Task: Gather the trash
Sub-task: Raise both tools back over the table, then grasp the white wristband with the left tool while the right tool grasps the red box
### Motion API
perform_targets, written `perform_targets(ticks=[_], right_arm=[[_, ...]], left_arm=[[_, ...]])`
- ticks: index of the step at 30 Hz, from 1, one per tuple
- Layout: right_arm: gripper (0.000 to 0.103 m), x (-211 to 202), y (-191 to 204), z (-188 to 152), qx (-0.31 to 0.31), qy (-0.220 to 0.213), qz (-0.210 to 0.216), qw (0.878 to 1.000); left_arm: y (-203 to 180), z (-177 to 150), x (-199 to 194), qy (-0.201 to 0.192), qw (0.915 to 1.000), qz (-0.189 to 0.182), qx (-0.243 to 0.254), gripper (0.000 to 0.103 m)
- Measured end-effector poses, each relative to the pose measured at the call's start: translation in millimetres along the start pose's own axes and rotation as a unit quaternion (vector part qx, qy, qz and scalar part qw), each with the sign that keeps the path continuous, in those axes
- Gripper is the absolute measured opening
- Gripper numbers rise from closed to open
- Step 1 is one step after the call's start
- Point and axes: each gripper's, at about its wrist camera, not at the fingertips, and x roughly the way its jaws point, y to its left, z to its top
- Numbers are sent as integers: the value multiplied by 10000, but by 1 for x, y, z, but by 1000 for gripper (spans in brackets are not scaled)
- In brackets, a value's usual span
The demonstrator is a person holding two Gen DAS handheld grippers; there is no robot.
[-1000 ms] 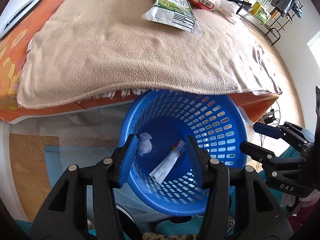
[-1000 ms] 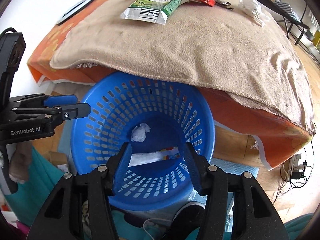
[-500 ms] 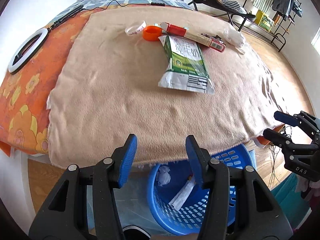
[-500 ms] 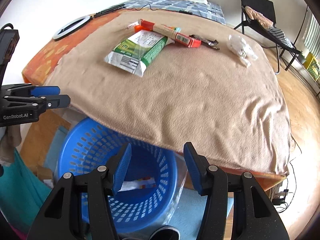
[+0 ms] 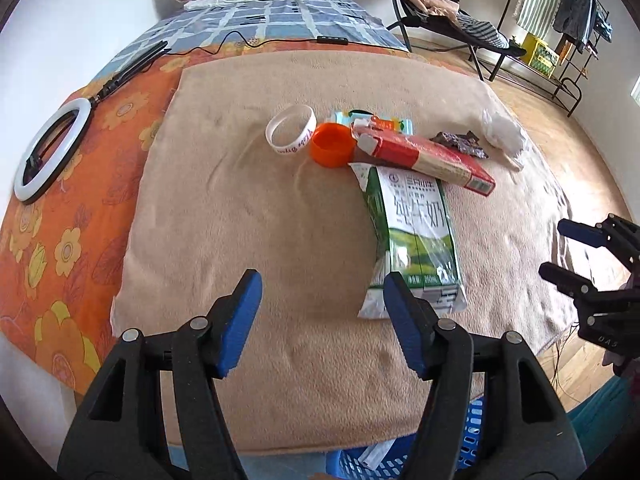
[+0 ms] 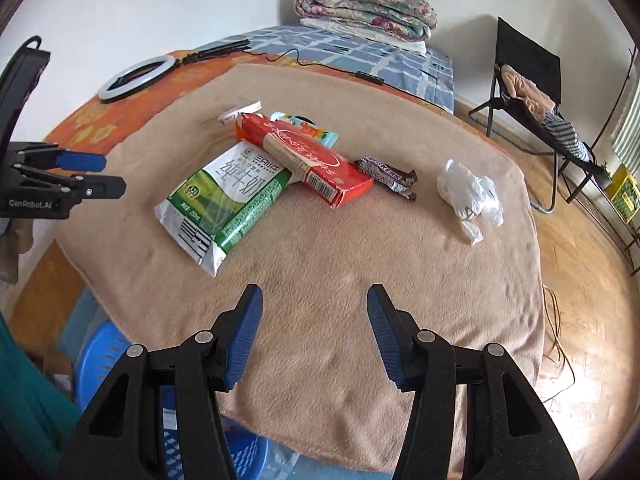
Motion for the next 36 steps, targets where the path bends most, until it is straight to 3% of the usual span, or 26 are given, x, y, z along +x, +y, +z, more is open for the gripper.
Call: perform_targets(ticks=[4,6,7,17,20,27,30,33,35,36], right_arm=[[55,18,-2,13,-356,19,122,9993],[70,27,-3,18,-471,9,169,9987],[71,31,-5,20,-523,-36,138,9985],[71,72,0,38,-1365,-115,-332,9900],[71,82,4,41,-1617,-202,-458,9856],[71,94,5,52,-1884,-458,-525,9796],[69,97,0,59,-1841,-500,-466,9805],[54,94,-6,66,-1708,-528,-255,9836],[52,93,-12,72,-1581,-557,-124,9858],[47,93,-16,75,-1505,-548,-55,9871]], left_arm=[[10,26,18,37,9997,-136,-221,65],[15,39,29,53,9992,-202,-329,65],[16,44,34,72,9991,-221,-354,65],[26,92,82,136,9985,-307,-443,65],[33,101,96,193,9973,-360,-613,57],[37,117,121,323,9960,-505,-665,55],[36,120,129,399,9953,-580,-672,41],[38,122,133,416,9944,-641,-734,36],[41,124,135,434,9930,-707,-838,17],[42,124,136,437,9924,-726,-888,14]])
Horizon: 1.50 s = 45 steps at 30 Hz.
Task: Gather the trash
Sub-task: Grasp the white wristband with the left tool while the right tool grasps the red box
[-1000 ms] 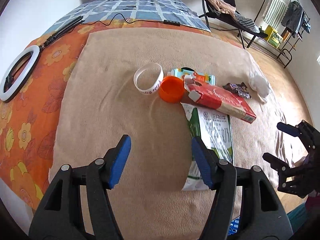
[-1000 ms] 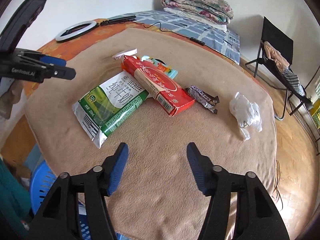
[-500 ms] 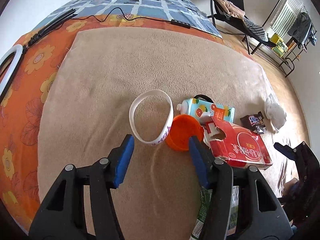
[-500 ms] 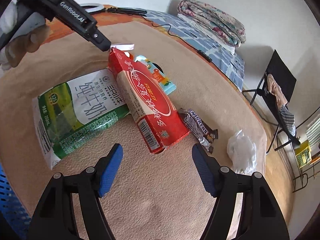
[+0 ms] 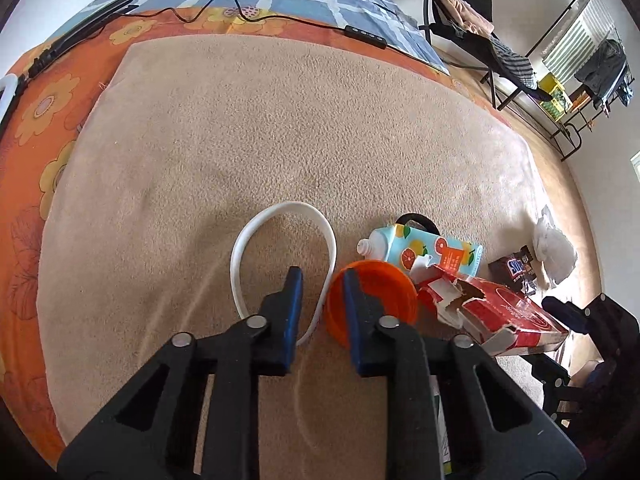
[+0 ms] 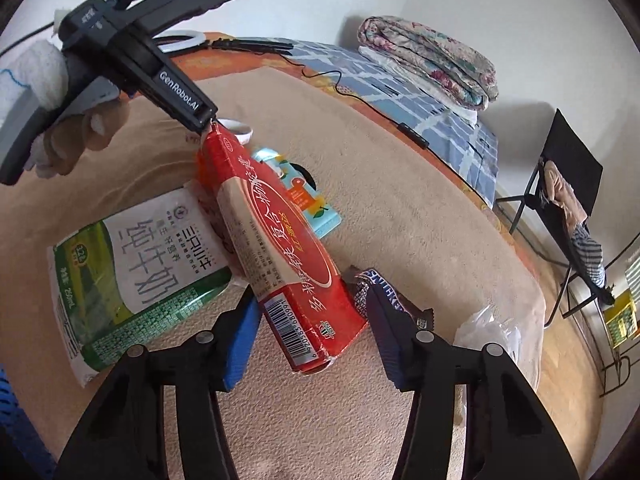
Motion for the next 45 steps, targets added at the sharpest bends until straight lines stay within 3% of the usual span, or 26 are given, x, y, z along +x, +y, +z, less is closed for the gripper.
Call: perform_targets(ticks=[3,18,20,21,30,35,37,42,45], right_arm=[[35,4,-12,4,312,45,340,9989],[21,-1,-19,11,866,38,702,9938],[20,-3,-20,12,941,39,724,9929],[19,-3,-21,13,953,41,738,9927],[19,-4,-14,14,914,56,776,9928],[19,-4,-14,14,958,71,805,9921],[19,-4,-14,13,954,77,807,9921],[19,-3,-13,12,959,84,841,9918],[19,-2,-13,14,1012,103,816,9915]], left_arm=[[2,2,0,-27,10000,-15,-47,7],[19,-15,-22,-246,9995,-44,-201,3],[27,-19,-22,-101,9994,-80,-328,25],[30,-21,-24,-135,9992,-84,-357,30],[45,-38,-31,-56,9997,-134,-172,31],[50,-42,-42,-75,9983,-472,-339,51],[48,-45,-45,-83,9991,-408,-123,51],[32,-52,-38,-57,9984,217,515,51],[25,-54,-30,-82,9943,753,754,19]])
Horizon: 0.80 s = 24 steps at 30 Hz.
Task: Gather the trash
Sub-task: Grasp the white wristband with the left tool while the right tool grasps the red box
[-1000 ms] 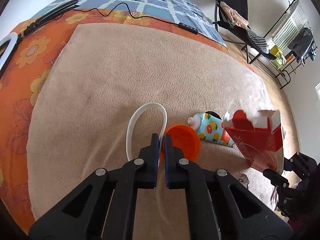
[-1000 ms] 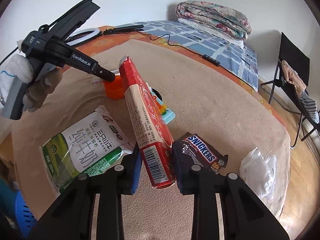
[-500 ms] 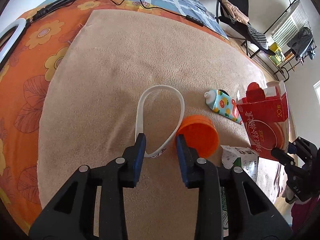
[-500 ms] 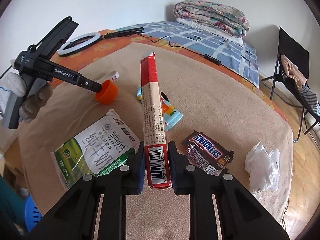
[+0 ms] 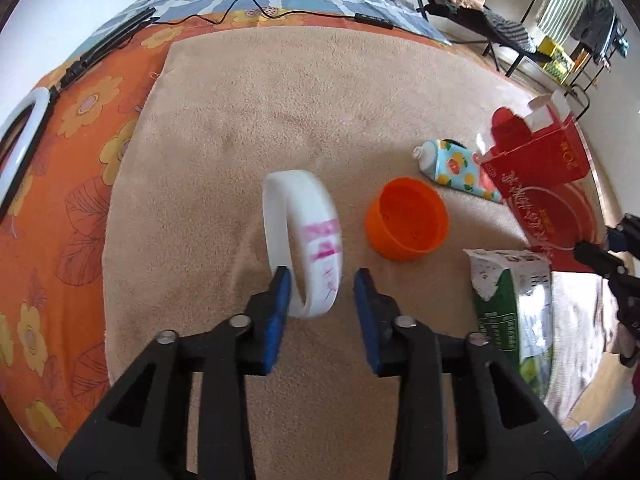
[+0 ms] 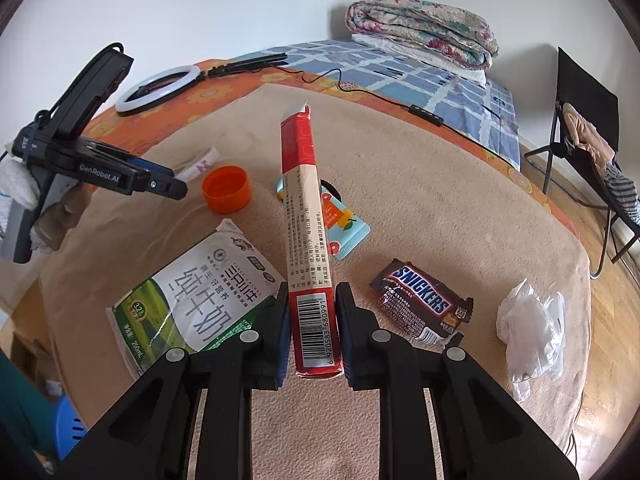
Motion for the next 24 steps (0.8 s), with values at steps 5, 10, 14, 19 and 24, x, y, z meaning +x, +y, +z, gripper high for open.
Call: perform_targets(ticks=[5,10,14,19,24], right_arm=[[18,-2,2,1,108,58,-81,9999],[16,-10,4,0,306,62,-24,9995],[16,-22,7,-3,423,6,20,9991],[16,-42,11,-7,599,-59,102,9981],[16,-74,18,-18,785,-139,178,9967]], left_arm=[[12,-5,-7,-191,9994,-73,-261,7],[13,-8,-26,-368,9983,-264,-377,7],[6,-16,-50,-463,9969,-502,-395,7],[-17,-36,-86,-566,9950,-793,-234,7],[-46,-61,-120,-620,9918,-1118,-38,7]])
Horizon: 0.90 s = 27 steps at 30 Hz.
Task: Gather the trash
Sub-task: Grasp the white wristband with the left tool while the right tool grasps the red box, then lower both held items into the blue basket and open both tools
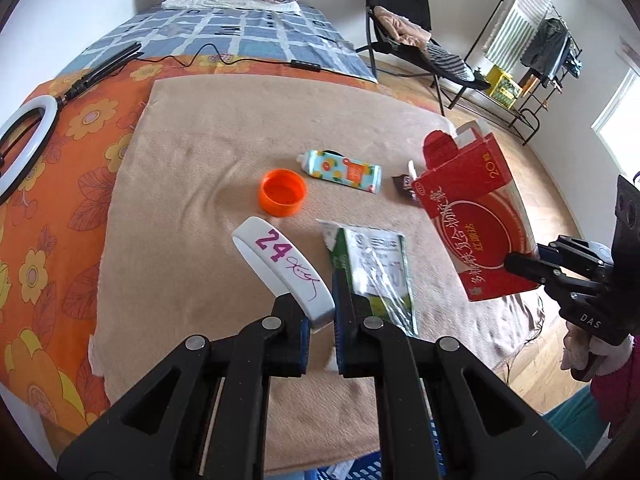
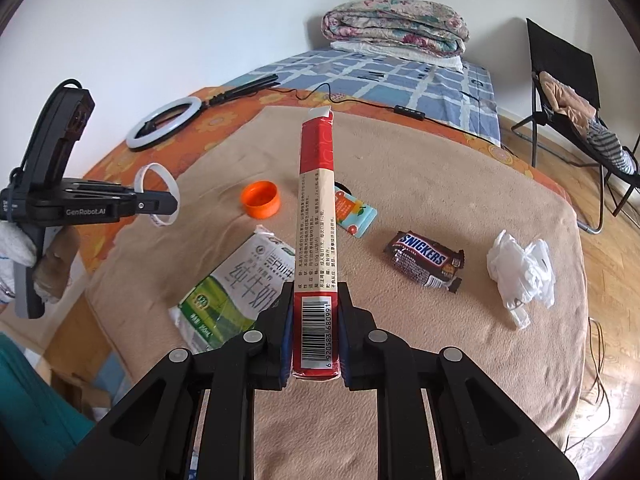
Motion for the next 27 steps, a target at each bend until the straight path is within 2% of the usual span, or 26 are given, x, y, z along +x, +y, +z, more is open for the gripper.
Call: perform_targets(ticks=[7,14,19,27], right_arm=[[16,-47,16,-37,372,-30,202,9991],[16,-80,45,-87,305,133,215,9992],[16,-97,61,-122,359,247,318,9985],[16,-100,82,-163,383,538,423,9969]], left_arm=[[-47,-45,-22,151,9990,-371,198,7],[-83,-103,-21,528,9958,-690,286,7],[-99,-138,-15,779,9938,-714,352,7],[-104,-182,-1,1199,9900,-701,255,7]])
